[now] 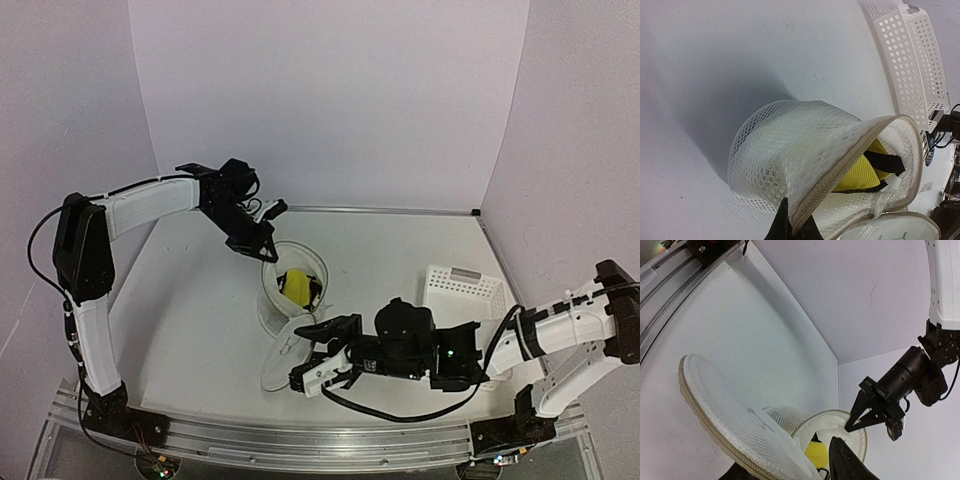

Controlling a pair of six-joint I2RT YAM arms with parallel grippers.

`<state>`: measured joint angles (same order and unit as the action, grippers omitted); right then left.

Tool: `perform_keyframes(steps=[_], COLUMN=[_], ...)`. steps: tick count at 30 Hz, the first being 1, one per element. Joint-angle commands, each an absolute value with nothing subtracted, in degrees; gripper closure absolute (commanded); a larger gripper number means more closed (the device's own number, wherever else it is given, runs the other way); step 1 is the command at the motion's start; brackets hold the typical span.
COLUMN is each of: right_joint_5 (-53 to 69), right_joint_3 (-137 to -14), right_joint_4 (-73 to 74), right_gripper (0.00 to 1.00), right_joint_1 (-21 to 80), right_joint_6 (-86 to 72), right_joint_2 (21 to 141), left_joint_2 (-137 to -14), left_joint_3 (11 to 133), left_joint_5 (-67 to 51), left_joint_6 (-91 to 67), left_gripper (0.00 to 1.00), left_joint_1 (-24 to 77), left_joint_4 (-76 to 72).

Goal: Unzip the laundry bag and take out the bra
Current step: Hold the laundry bag at the center of the board.

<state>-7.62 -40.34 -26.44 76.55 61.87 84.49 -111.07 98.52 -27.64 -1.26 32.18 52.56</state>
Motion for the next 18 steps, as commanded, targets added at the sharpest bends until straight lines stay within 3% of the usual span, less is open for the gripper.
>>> perform_keyframes(steps=[1, 18], right_joint_5=[-13.6, -24.9], right_joint_3=[-37.7, -35.2], right_joint_4=[-22.4, -3.4], right_gripper=[0.53, 0.37], right_joint_1=[76.8, 74.5], right_joint_6=[55.7, 31.8], right_joint_2=[76.9, 58.6], left_joint_2=[-110.1, -107.8], left_joint_3=[98.0, 93.7], left_joint_5=[-27.0, -28.5], left_joint_6=[-0.1, -1.8], left_gripper=[1.0, 1.0], left_joint_1=[31.8, 31.8], left_joint_4=[51.9, 49.5])
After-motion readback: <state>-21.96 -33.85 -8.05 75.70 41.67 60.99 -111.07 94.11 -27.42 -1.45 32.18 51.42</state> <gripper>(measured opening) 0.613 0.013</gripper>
